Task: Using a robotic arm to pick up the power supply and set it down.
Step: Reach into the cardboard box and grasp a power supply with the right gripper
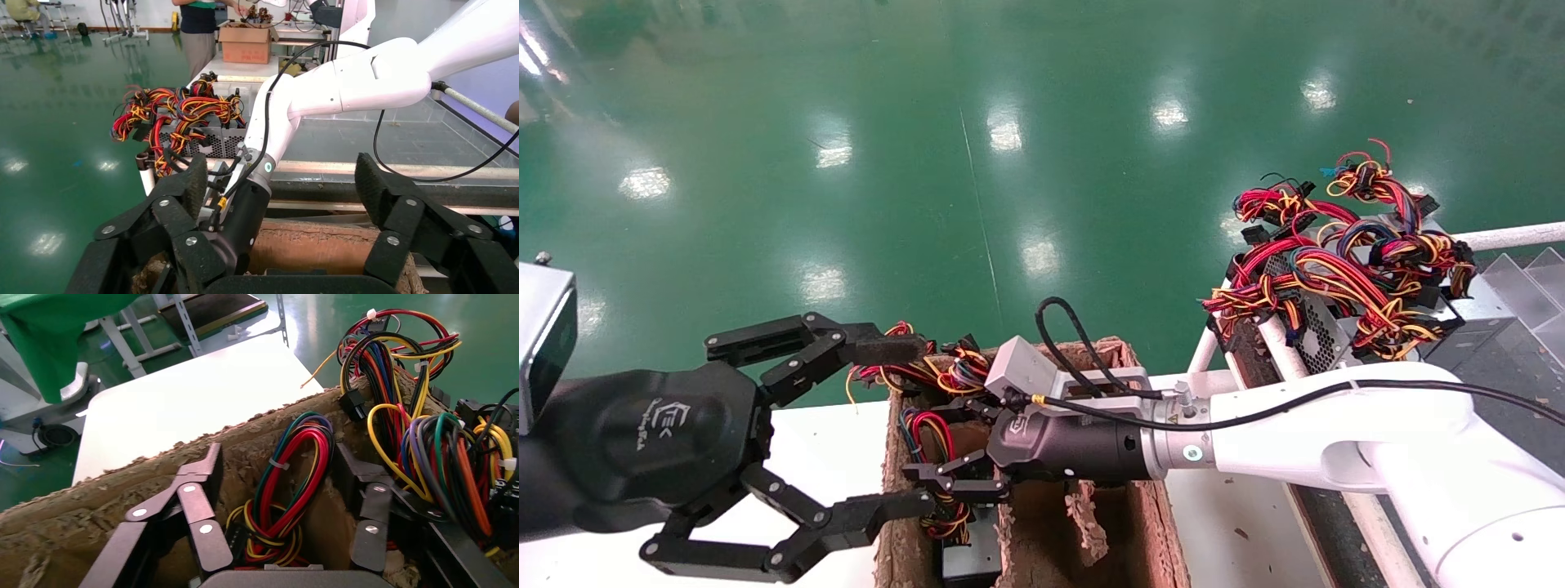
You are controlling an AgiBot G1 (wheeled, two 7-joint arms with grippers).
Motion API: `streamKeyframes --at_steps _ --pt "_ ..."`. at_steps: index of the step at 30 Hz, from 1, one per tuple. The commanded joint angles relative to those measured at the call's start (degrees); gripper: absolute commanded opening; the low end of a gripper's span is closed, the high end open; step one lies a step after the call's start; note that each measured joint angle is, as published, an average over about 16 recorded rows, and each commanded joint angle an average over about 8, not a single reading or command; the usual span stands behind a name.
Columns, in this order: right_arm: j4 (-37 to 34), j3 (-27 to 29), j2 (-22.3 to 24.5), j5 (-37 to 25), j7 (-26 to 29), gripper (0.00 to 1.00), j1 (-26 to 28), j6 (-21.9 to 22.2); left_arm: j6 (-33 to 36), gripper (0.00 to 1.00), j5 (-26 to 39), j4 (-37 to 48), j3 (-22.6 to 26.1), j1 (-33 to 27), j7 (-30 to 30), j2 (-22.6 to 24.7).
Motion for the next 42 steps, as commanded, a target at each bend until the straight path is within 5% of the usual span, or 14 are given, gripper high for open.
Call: streamKeyframes --at_steps 1,26,42 --pt "-0.82 -0.15 -0.59 -0.26 -0.62 0.00 0.14 0.72 0.00 1.00 0.00 0.00 0.00 0.00 0.00 0.00" --pt "-4.41 -1.28 -0.89 4.98 -2.81 0.00 1.37 -0.40 -0.01 1.00 -0.01 0.00 0.02 -0.01 0.01 -0.01" --pt "0.16 4.66 6.57 14.56 -3.06 0.00 0.90 -7.05 -0.01 1.00 -0.02 0.00 0.03 -0.01 0.02 -0.01"
